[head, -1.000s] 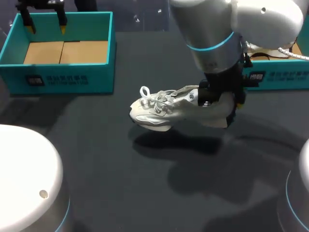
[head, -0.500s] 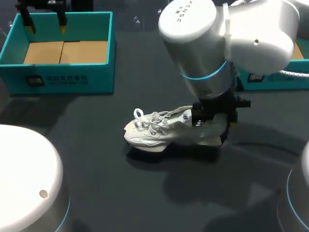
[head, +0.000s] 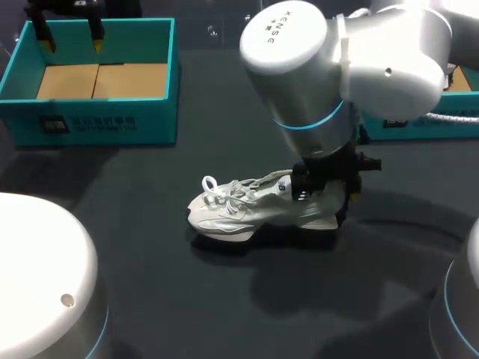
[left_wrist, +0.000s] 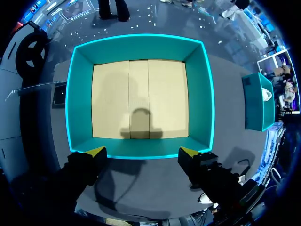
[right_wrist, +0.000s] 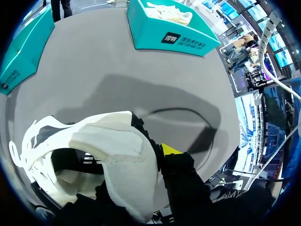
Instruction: Take the shoe out of the shoebox, open the shoe tongue, remove and reinsert the insole, then place the shoe into the shoebox
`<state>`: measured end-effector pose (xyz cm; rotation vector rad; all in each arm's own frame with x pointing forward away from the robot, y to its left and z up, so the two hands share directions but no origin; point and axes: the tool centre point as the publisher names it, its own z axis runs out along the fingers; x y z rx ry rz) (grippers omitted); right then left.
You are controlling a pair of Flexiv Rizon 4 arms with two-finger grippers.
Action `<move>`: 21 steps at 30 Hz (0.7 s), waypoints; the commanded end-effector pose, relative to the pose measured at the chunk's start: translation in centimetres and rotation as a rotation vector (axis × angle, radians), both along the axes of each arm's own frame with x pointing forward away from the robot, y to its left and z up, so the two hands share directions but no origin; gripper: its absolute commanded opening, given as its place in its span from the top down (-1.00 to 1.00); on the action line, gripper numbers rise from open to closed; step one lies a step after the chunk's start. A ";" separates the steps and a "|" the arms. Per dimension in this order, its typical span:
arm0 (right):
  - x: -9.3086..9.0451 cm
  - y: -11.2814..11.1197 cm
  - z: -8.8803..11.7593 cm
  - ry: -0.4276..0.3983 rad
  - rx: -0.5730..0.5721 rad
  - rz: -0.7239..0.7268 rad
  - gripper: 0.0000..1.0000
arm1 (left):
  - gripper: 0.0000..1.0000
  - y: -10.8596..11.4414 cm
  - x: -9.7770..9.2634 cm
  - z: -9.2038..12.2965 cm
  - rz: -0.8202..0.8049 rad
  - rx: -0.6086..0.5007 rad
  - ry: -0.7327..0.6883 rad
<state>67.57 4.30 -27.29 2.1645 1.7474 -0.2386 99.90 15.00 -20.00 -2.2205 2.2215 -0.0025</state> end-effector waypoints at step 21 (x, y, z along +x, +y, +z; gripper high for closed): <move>-0.4 3.4 -7.2 -0.017 -0.017 -0.046 1.00 | -1.00 0.0 0.0 0.0 0.000 0.000 0.001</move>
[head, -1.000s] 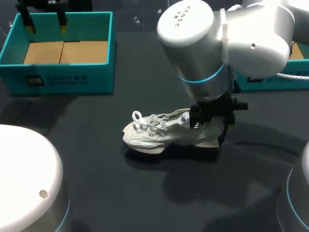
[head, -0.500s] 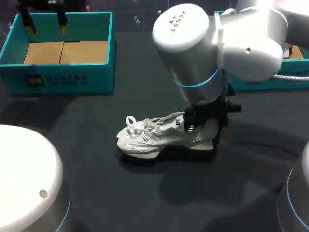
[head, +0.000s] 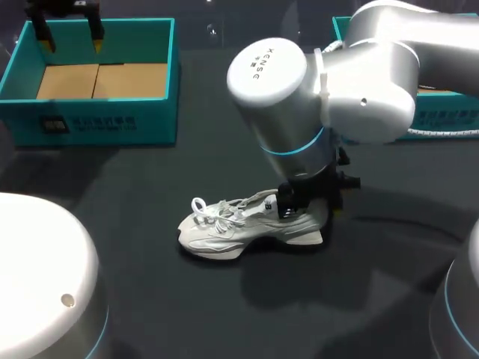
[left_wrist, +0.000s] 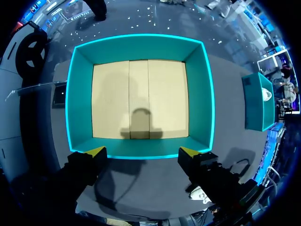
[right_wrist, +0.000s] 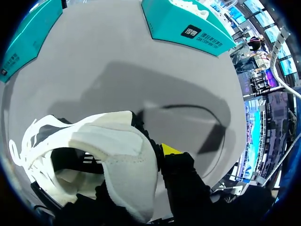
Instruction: Take the shoe out of the shoebox, open the shoe tongue, remove and reinsert the insole, then place the shoe into the shoebox
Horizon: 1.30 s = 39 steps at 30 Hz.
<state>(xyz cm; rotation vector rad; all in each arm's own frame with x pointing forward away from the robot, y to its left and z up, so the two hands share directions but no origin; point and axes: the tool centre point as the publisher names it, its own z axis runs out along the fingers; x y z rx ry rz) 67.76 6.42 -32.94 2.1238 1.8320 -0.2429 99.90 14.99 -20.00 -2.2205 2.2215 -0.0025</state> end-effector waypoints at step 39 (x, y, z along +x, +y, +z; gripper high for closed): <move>-1.3 -0.6 -5.8 -0.030 0.124 -0.204 1.00 | -1.00 0.0 0.0 0.0 0.000 0.000 0.001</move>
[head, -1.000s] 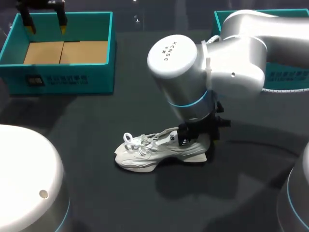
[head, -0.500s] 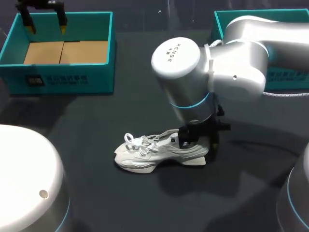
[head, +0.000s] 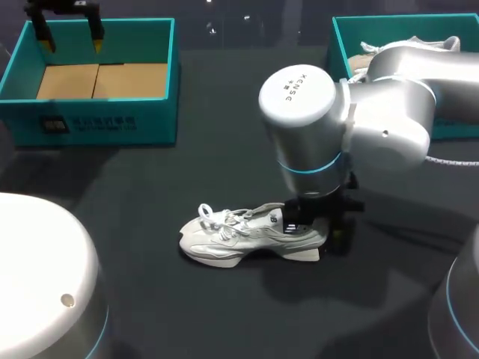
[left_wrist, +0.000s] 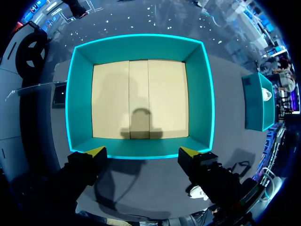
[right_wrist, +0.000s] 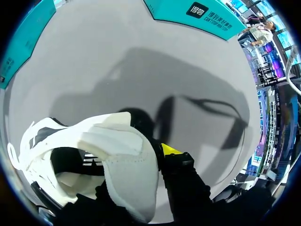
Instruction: Take the shoe out of the shoebox, open the shoe tongue, remove and reinsert the insole, then place the shoe into the shoebox
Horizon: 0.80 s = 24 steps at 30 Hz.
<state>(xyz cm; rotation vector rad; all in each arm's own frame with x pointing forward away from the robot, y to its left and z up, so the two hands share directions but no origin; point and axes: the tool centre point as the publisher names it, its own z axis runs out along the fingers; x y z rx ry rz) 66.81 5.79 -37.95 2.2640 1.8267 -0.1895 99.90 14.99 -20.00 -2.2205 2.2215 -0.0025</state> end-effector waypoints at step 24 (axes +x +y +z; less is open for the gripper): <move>0.3 0.5 -1.3 -0.022 0.027 -0.094 1.00 | -1.00 0.0 0.0 0.0 0.000 0.000 0.001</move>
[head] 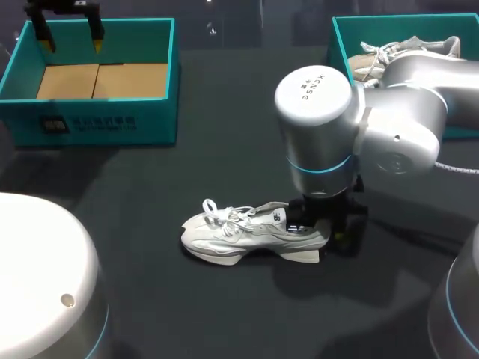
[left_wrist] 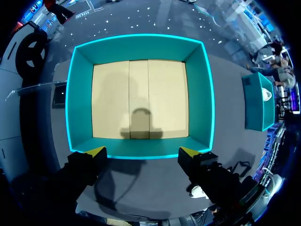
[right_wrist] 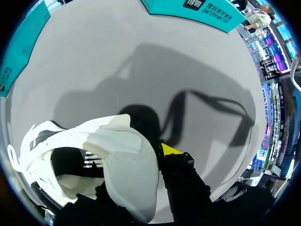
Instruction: Take the shoe out of the shoebox, open the shoe tongue, remove and reinsert the insole, then place the shoe into the shoebox
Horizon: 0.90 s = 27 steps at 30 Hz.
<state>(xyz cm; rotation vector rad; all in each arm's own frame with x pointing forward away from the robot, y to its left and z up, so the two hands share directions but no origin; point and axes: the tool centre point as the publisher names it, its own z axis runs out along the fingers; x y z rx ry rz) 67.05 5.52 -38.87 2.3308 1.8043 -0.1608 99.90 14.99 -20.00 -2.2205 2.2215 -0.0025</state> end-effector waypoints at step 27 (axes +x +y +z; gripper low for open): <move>0.3 1.0 1.3 -0.013 0.021 0.028 0.03 | -1.00 0.0 0.0 0.0 0.000 0.000 0.001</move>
